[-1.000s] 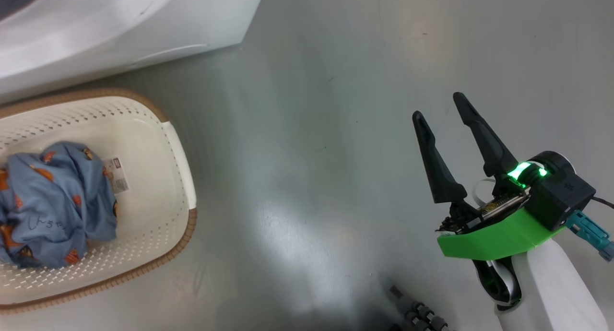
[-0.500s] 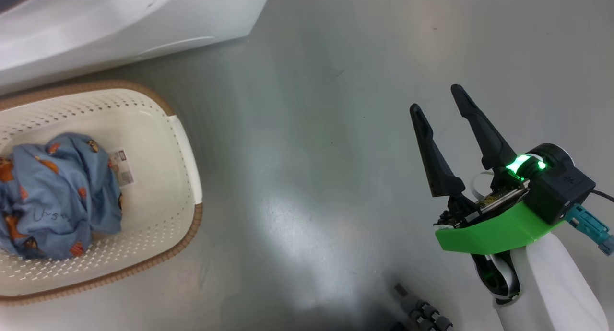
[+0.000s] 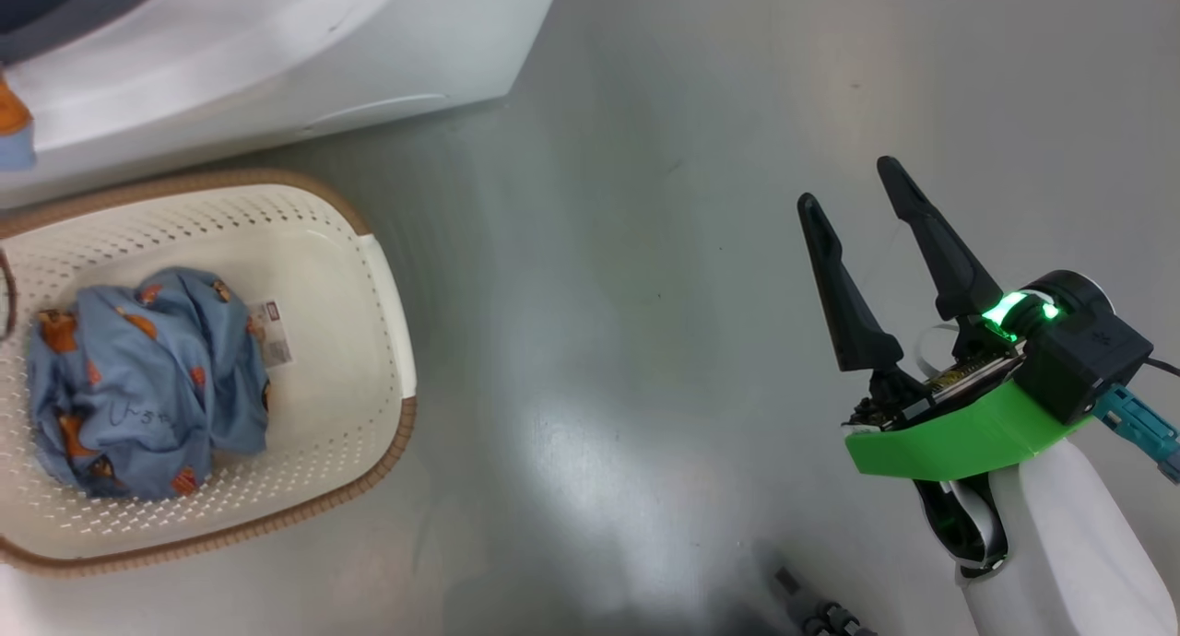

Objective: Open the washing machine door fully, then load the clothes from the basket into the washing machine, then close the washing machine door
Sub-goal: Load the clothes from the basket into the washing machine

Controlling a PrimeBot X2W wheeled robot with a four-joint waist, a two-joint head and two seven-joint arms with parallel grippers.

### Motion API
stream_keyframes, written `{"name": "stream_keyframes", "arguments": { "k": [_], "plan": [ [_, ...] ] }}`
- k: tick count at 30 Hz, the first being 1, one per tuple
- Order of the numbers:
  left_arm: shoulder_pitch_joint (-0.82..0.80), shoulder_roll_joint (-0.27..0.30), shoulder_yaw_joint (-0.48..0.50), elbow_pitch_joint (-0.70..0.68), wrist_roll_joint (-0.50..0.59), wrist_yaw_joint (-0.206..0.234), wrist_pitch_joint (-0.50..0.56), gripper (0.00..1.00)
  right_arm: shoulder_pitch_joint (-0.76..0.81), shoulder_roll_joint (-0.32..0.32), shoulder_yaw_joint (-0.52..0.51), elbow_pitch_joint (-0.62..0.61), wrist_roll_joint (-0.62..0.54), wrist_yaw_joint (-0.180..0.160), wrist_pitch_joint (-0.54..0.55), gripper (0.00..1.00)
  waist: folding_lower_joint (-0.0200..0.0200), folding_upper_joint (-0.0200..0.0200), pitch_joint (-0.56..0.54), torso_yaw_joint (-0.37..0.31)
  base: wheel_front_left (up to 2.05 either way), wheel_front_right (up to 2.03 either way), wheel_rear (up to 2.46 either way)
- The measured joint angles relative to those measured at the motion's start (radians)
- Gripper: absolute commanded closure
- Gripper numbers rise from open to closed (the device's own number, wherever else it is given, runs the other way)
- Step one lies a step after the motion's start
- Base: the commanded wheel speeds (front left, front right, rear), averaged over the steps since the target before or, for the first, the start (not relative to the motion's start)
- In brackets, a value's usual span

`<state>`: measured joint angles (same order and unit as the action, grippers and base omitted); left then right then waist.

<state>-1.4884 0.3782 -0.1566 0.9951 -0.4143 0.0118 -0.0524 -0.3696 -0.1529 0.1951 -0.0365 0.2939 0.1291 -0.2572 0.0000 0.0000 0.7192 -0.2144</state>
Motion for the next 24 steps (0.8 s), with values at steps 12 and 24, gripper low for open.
{"name": "stream_keyframes", "arguments": {
  "k": [12,24],
  "plan": [
    [0.271,-0.052,-0.014,-0.122,-0.01,0.032,-0.148,0.0,0.034,0.0,-0.023,0.022,-0.003,0.0,0.0,0.0,0.0,0.0,-0.096,0.034,0.0,0.0,0.0],
    [0.674,-0.088,-0.018,-0.491,-0.013,0.131,-0.188,0.0,0.104,0.001,-0.057,0.04,-0.04,0.0,0.0,0.0,0.0,0.0,-0.197,0.09,0.0,0.0,0.0]
  ]
}}
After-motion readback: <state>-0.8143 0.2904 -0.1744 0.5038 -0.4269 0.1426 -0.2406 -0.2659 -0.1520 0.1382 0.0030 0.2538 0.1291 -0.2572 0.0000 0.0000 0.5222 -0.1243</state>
